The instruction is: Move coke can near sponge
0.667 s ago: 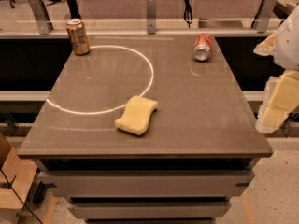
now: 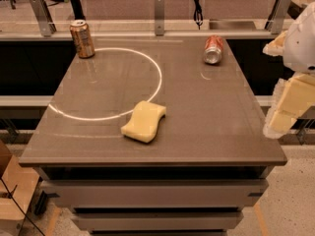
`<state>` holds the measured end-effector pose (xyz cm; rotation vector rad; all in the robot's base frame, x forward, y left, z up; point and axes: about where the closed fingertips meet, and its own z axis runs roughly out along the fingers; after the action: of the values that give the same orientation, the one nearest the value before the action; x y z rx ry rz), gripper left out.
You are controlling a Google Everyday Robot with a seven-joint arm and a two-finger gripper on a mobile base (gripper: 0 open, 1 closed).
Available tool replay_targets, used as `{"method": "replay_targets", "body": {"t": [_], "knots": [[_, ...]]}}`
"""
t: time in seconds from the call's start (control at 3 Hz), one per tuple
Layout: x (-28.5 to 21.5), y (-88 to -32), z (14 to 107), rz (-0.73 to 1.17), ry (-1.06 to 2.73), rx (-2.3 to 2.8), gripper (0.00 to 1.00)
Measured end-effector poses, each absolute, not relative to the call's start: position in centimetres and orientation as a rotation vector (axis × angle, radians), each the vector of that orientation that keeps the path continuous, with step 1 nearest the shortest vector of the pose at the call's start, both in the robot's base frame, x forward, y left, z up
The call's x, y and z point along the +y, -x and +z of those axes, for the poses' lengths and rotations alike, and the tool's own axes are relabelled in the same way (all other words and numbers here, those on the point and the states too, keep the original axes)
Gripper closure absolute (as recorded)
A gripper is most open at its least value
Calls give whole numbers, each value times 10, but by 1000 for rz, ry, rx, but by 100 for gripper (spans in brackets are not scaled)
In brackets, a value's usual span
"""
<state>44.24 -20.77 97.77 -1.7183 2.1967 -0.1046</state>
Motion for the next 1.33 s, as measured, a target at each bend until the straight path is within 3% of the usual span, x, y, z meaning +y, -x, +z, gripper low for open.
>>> {"method": "replay_targets", "body": {"t": [1.33], "knots": [[-202, -500, 999, -75, 1425, 2073, 0]]}}
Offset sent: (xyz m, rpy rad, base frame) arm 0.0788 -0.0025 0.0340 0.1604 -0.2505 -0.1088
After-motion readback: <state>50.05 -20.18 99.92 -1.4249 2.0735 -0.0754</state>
